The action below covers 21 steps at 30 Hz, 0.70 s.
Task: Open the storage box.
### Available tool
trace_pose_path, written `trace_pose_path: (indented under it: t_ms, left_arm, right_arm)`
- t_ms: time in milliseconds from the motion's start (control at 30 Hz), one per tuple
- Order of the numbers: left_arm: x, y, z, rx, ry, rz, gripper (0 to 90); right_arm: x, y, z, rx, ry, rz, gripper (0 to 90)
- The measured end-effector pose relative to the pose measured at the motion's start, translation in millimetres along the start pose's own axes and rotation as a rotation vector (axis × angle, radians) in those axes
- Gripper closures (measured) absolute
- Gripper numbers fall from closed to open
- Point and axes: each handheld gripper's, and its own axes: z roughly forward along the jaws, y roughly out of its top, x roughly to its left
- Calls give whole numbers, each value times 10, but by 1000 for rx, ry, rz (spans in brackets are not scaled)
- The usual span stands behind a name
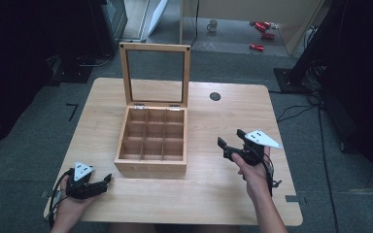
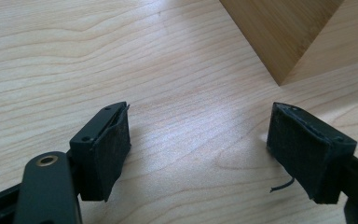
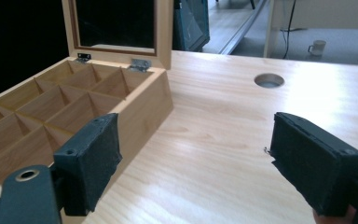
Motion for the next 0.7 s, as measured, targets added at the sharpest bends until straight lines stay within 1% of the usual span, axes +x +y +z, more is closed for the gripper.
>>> trace_pose_path:
  t_ms: [267, 367, 500, 567, 667, 700]
  left_arm:
    - [-1, -2, -3, 0, -2, 2, 218]
    - [-2, -5, -5, 1, -1, 0, 215]
    - [-5, -7, -5, 5, 0, 1, 190]
    - [-6, -8, -7, 7, 0, 2, 185]
    - [-8, -10, -7, 8, 0, 1, 174]
    - [-9, -10, -7, 8, -1, 1, 170]
  right_arm:
    - [-157, -178, -279, 0, -43, 19, 148]
    - [-217, -246, -369, 2, -56, 42, 148]
    - [-295, -345, -496, 7, -80, 54, 148]
    - [-336, -397, -555, 13, -97, 57, 148]
    - [-408, -481, -638, 24, -130, 47, 148]
    - [-431, -511, -665, 30, -141, 52, 148]
